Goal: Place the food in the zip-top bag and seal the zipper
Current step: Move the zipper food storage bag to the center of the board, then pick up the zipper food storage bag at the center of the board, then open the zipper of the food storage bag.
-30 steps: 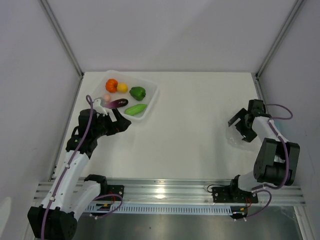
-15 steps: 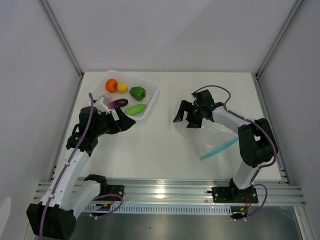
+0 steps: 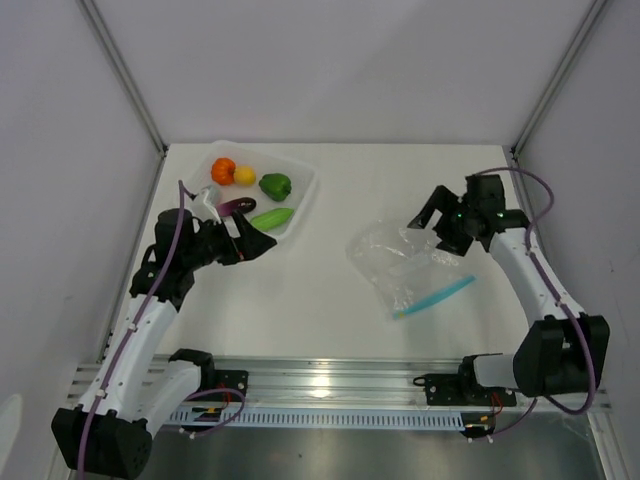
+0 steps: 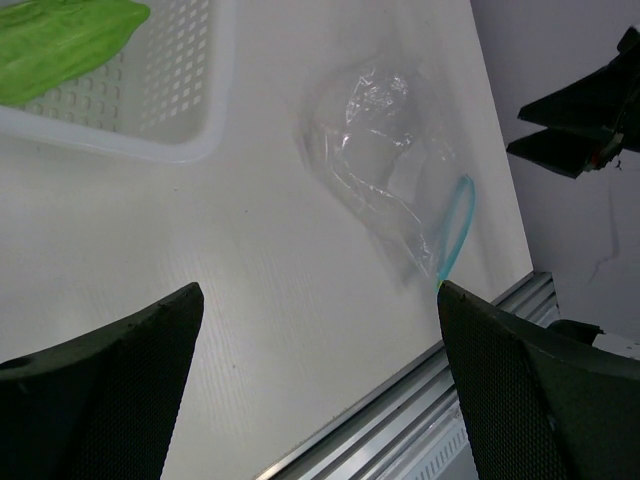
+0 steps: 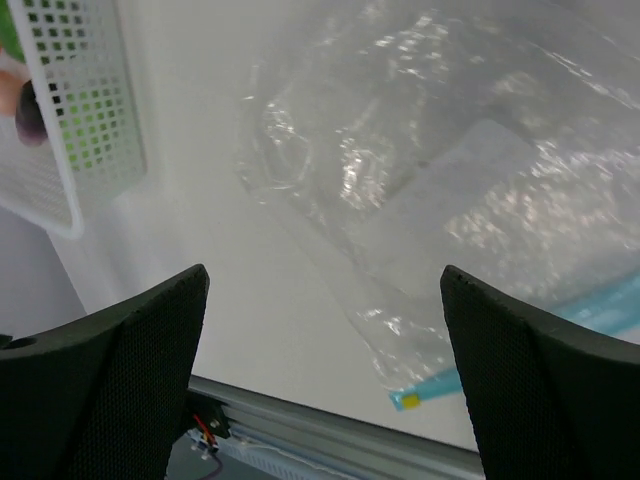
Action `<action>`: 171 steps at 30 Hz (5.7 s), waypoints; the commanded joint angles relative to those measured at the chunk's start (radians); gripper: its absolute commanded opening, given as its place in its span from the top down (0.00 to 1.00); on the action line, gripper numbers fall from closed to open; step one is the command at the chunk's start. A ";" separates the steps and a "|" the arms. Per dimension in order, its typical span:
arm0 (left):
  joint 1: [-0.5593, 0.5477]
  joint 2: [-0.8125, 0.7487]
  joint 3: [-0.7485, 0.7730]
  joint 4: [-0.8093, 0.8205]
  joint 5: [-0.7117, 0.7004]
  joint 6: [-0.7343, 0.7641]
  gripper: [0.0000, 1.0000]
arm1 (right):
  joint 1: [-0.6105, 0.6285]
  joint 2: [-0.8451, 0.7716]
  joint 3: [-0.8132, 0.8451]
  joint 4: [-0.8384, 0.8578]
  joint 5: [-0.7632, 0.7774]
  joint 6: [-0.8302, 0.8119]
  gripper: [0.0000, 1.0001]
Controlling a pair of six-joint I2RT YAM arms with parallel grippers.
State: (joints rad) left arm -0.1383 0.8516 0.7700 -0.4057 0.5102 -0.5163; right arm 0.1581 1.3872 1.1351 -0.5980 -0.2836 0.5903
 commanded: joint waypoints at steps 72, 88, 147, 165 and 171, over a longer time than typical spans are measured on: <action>-0.512 0.355 0.452 -0.021 -0.265 0.407 0.09 | 0.199 0.045 0.083 0.010 -0.054 0.422 1.00; -0.670 0.527 0.554 -0.056 -0.430 0.374 0.12 | 0.258 0.101 0.238 -0.052 -0.034 0.506 1.00; -0.613 0.802 0.864 -0.231 -0.271 0.291 0.99 | 0.123 0.085 0.342 -0.341 -0.080 0.163 0.54; -0.558 0.728 0.767 -0.053 0.019 0.132 0.99 | 0.126 0.069 0.285 -0.345 0.017 0.112 0.97; -0.517 0.733 0.714 -0.010 0.047 0.067 1.00 | 0.127 0.044 0.334 -0.396 0.083 0.063 1.00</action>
State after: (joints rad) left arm -0.6769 1.6230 1.5162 -0.4866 0.4946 -0.3820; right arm 0.2821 1.4765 1.4166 -0.9592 -0.2653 0.7006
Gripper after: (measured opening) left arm 0.003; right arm 0.003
